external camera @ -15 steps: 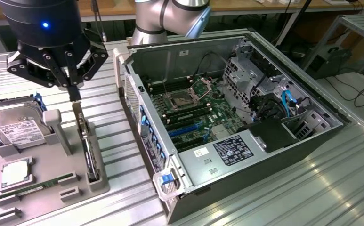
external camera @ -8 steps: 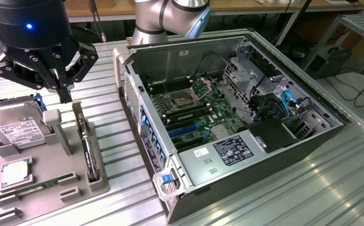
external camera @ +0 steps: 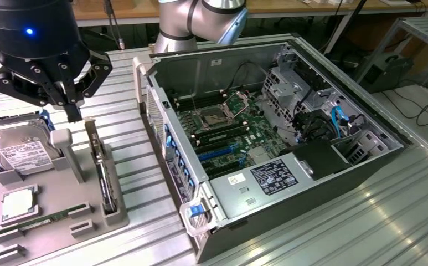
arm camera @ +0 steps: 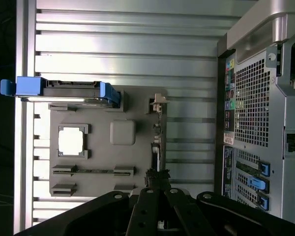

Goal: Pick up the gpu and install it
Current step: 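Reach for the gpu, then pick up the gpu and move the gpu toward the slot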

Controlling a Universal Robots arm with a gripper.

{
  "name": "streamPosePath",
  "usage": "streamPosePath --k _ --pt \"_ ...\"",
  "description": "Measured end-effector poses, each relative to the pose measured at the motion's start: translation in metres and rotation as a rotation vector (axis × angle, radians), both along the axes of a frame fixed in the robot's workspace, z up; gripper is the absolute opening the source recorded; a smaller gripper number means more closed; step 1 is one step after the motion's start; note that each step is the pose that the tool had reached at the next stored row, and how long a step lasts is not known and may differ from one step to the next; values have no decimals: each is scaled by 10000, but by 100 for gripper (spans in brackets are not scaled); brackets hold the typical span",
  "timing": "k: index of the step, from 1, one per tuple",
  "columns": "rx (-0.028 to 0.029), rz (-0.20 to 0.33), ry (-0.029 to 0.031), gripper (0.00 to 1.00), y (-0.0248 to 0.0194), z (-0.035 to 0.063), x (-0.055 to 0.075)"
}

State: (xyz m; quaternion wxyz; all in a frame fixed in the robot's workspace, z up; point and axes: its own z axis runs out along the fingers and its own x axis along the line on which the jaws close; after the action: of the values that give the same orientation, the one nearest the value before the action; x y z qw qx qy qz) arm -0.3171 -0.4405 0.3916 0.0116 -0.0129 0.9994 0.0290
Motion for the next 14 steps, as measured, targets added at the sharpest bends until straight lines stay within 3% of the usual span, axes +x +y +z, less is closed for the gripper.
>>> streamPosePath --k 8,9,10,12,14 --pt "0 0 -1 11 0 0 0" --pt "0 0 0 48 0 0 0" --pt "0 131 0 66 -2 -21 0" --pt "-41 130 1 66 -20 -53 -1" --pt "-39 132 -1 66 -21 -61 0"
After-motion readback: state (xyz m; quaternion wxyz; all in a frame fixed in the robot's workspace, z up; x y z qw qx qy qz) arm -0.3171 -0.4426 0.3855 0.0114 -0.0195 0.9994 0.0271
